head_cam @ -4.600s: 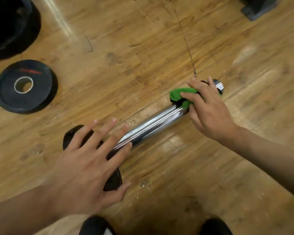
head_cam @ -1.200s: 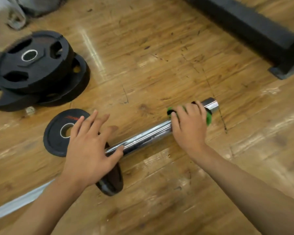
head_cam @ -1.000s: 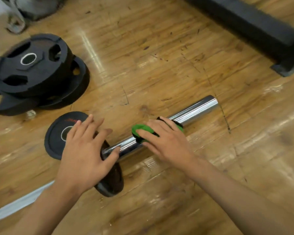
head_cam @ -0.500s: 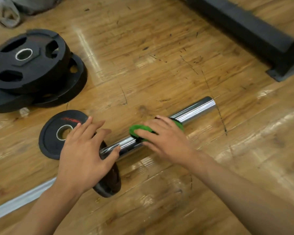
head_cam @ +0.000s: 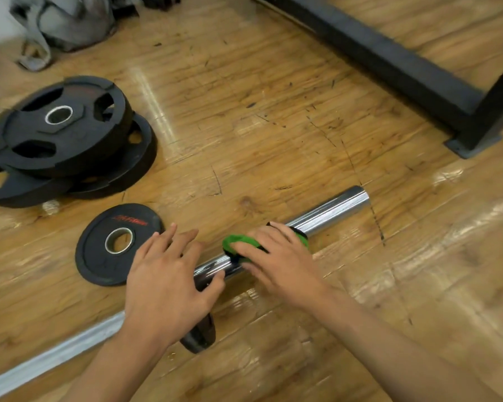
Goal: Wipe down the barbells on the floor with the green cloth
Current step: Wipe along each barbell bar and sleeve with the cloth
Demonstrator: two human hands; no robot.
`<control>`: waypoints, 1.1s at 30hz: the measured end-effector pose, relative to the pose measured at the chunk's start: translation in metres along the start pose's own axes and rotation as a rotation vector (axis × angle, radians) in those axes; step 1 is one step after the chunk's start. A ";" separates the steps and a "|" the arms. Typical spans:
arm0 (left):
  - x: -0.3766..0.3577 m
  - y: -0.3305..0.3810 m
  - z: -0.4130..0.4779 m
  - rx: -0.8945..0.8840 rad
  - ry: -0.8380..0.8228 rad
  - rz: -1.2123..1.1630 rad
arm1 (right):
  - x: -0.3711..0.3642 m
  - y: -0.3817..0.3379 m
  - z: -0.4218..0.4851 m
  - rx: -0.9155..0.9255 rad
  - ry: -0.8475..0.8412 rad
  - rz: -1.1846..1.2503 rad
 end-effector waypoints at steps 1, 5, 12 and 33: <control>0.001 -0.001 -0.003 0.005 0.013 -0.004 | 0.004 0.018 -0.002 -0.008 0.001 -0.018; 0.002 0.001 -0.009 0.004 0.048 -0.020 | 0.046 0.132 -0.020 -0.386 0.203 -0.116; 0.001 0.016 -0.015 -0.001 0.061 0.028 | 0.033 0.078 -0.018 -0.502 0.221 -0.093; 0.010 0.029 -0.040 -0.097 0.160 -0.050 | 0.015 -0.010 -0.032 -0.424 0.323 0.007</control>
Point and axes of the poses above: each hand's wrist, its own z-axis towards the middle knuckle, its own x-axis out of the back of the hand, y = z × x, the point moved 8 cm from there along z, towards the middle knuckle, and after that the axes turned 9 degrees about y, right-handed, at the moved point
